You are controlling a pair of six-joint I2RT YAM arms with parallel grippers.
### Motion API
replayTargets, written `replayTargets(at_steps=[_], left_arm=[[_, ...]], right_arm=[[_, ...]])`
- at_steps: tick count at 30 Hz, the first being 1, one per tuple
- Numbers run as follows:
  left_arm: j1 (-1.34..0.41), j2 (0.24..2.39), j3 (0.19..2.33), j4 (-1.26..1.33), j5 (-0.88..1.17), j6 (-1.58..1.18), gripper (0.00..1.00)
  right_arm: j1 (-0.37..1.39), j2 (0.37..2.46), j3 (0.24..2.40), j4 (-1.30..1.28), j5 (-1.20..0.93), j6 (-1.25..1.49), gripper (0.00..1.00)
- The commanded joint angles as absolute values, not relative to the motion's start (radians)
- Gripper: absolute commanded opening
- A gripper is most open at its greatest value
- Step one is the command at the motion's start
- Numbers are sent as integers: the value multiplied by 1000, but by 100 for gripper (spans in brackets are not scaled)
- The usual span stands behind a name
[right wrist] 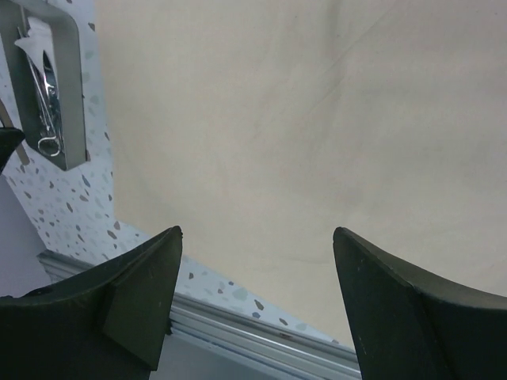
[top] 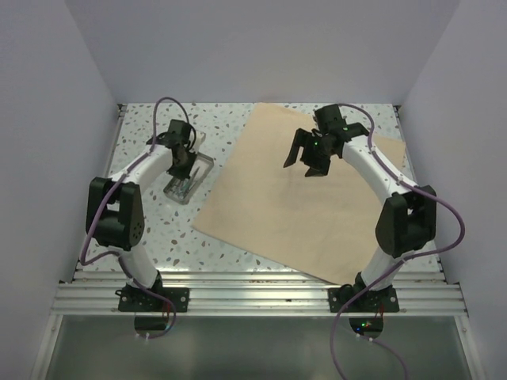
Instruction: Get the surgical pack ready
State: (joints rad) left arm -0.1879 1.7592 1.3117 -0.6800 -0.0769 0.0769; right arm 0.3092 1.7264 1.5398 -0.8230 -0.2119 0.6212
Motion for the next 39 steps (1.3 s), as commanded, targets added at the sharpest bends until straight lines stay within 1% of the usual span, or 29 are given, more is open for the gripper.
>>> replayTargets(at_steps=[1, 4, 5, 7, 9, 12, 13, 15, 16, 19, 21, 28, 33, 39], left_arm=[[-198, 1805, 1322, -689, -169, 218, 0], [-198, 1827, 1339, -681, -163, 235, 0], [-198, 1835, 1341, -683, -161, 238, 9], [-198, 1862, 1358, -696, -161, 238, 16], [-198, 1885, 1379, -706, -176, 226, 18], [-198, 1910, 1423, -721, -210, 215, 24], [-198, 1913, 1434, -729, -221, 210, 28], [-198, 1913, 1462, -727, -256, 196, 33], [-198, 1911, 1469, -723, -262, 192, 39], [-196, 1914, 1497, -709, -285, 175, 46], [-193, 1942, 1519, -716, -285, 175, 48], [-167, 2020, 1569, -703, -229, 166, 49], [-129, 2059, 1595, -683, -198, 147, 44], [-109, 2068, 1597, -675, -161, 144, 41]], right_arm=[[314, 1661, 1520, -802, -273, 623, 80], [314, 1654, 1517, -799, -281, 623, 80], [314, 1652, 1517, -799, -284, 623, 80], [314, 1652, 1520, -796, -287, 623, 80], [313, 1654, 1523, -796, -290, 621, 80], [314, 1658, 1531, -801, -290, 618, 80], [314, 1660, 1532, -802, -293, 617, 80], [313, 1666, 1535, -801, -296, 617, 81], [314, 1669, 1539, -802, -298, 618, 81], [314, 1680, 1551, -805, -302, 618, 81], [314, 1687, 1557, -805, -308, 618, 81], [314, 1700, 1563, -810, -307, 618, 81], [313, 1700, 1557, -815, -301, 614, 81], [314, 1701, 1552, -815, -293, 614, 81]])
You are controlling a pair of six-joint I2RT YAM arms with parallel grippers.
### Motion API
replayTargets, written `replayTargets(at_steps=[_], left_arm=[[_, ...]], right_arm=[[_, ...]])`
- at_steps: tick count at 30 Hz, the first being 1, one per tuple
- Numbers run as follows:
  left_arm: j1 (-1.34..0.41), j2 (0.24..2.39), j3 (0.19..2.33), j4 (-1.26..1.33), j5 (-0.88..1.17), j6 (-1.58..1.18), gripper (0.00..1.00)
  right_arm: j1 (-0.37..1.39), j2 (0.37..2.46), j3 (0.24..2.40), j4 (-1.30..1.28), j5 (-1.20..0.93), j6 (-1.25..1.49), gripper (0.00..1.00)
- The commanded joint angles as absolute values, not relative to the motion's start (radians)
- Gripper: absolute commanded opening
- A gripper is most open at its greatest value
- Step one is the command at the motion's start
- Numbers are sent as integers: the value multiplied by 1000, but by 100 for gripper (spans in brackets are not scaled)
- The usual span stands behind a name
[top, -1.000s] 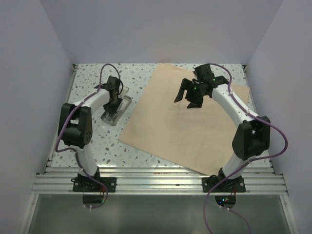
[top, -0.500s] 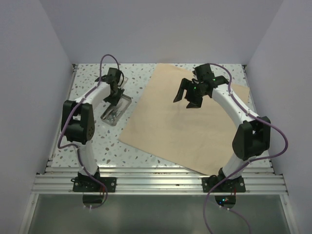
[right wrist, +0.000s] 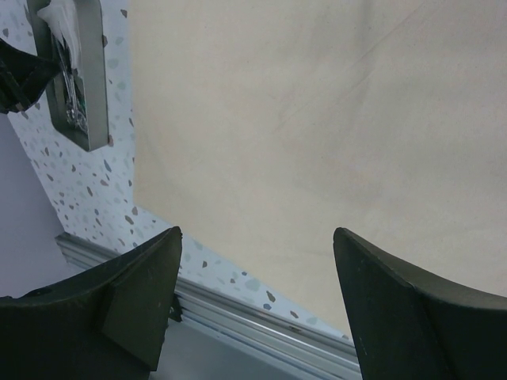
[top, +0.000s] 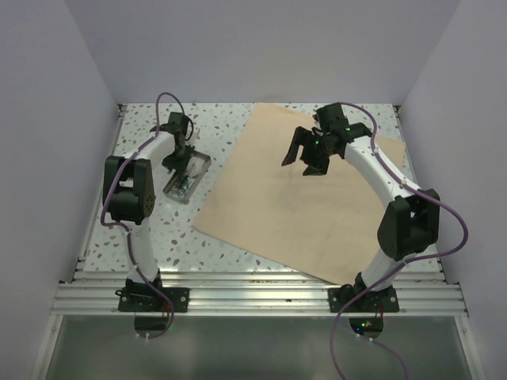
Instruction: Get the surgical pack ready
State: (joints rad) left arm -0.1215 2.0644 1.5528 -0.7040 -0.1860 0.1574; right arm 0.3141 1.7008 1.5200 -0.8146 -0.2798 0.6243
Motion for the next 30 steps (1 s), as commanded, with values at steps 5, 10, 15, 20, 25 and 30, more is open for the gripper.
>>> replayTargets(at_steps=[5, 10, 15, 20, 25, 30], left_arm=[[-104, 2033, 1588, -692, -111, 121, 38], [-103, 1993, 1597, -693, -98, 100, 39], [-84, 2022, 1658, -704, -95, 98, 35], [-61, 2063, 1718, -713, -91, 101, 31], [-57, 2097, 1733, -719, -51, 106, 26], [-57, 2079, 1720, -713, -32, 97, 25]], right_arm=[[314, 1709, 1562, -815, -293, 614, 81], [316, 1721, 1565, -805, -304, 623, 81], [314, 1730, 1568, -802, -307, 624, 81], [318, 1721, 1562, -808, -299, 621, 82], [316, 1721, 1560, -808, -296, 620, 82], [318, 1732, 1565, -819, -298, 615, 82]])
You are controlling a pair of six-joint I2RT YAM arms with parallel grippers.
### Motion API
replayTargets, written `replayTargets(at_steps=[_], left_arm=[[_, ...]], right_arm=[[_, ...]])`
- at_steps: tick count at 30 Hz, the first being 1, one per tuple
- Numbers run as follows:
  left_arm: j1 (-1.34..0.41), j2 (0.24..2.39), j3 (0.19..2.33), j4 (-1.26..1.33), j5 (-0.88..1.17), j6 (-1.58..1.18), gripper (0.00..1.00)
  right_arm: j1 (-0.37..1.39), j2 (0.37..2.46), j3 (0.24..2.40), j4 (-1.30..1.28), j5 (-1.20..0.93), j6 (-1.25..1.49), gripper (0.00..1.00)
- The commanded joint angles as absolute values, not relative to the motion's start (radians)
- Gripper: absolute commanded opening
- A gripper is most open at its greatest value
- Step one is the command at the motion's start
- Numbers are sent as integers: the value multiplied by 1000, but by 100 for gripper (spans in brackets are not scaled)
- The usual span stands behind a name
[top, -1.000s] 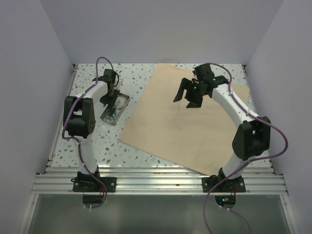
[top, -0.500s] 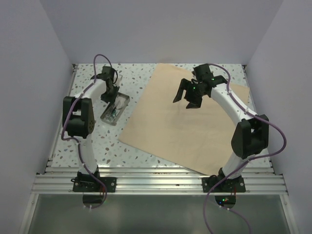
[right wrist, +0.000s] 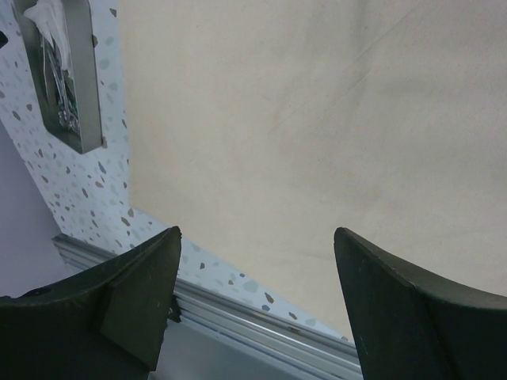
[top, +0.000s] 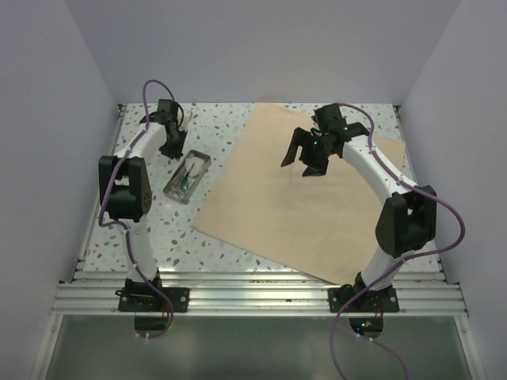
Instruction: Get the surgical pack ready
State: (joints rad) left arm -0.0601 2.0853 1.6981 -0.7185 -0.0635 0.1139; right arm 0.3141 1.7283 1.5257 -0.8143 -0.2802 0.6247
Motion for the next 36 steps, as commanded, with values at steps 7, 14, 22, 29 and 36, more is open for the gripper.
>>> replayTargets(at_steps=[7, 14, 22, 29, 36], left_arm=[[-57, 2085, 1704, -701, -5, 94, 30], [-57, 2100, 1698, -689, 20, 101, 28], [-57, 2125, 1700, -689, 35, 100, 26], [-52, 2172, 1721, -686, 23, 101, 19], [-52, 2229, 1758, -698, 26, 100, 18]], right_arm=[[316, 1743, 1574, -815, -301, 618, 82], [316, 1744, 1566, -815, -299, 621, 82], [316, 1756, 1578, -816, -298, 621, 82], [318, 1772, 1588, -816, -296, 624, 82], [319, 1781, 1589, -827, -284, 620, 83]])
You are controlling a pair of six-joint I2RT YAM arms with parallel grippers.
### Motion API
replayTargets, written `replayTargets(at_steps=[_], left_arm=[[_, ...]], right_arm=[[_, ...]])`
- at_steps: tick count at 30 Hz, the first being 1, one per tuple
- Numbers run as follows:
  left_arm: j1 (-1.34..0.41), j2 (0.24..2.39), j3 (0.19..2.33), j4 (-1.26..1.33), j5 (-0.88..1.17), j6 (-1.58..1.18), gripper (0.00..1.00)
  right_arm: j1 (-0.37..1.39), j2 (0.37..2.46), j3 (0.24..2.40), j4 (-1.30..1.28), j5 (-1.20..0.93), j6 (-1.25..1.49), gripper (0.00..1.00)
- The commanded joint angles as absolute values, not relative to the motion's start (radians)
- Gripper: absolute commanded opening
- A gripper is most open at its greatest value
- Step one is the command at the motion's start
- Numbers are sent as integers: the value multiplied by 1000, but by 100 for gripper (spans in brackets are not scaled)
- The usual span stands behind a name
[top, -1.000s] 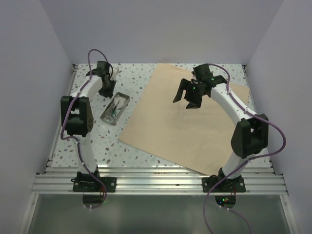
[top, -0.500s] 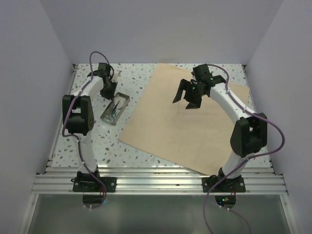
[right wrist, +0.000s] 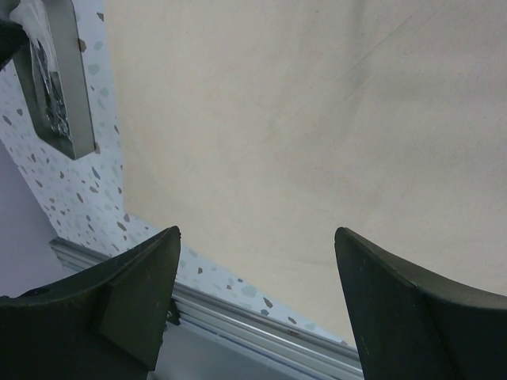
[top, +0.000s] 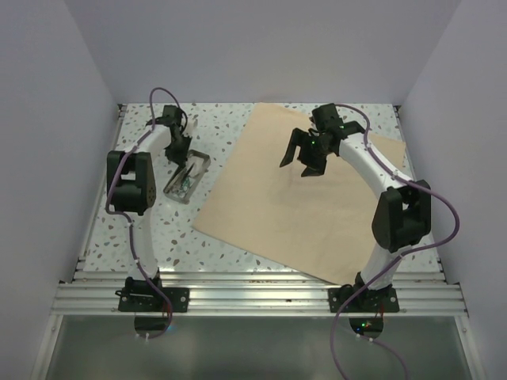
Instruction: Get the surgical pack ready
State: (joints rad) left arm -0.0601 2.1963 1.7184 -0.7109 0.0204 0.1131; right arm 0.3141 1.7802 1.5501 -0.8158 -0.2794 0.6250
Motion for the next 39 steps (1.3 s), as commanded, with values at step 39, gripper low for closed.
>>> replayTargets(at_steps=[39], left_arm=[[-552, 2045, 1920, -850, 173, 60, 0]], right_arm=[[128, 1482, 1488, -1112, -135, 555, 82]])
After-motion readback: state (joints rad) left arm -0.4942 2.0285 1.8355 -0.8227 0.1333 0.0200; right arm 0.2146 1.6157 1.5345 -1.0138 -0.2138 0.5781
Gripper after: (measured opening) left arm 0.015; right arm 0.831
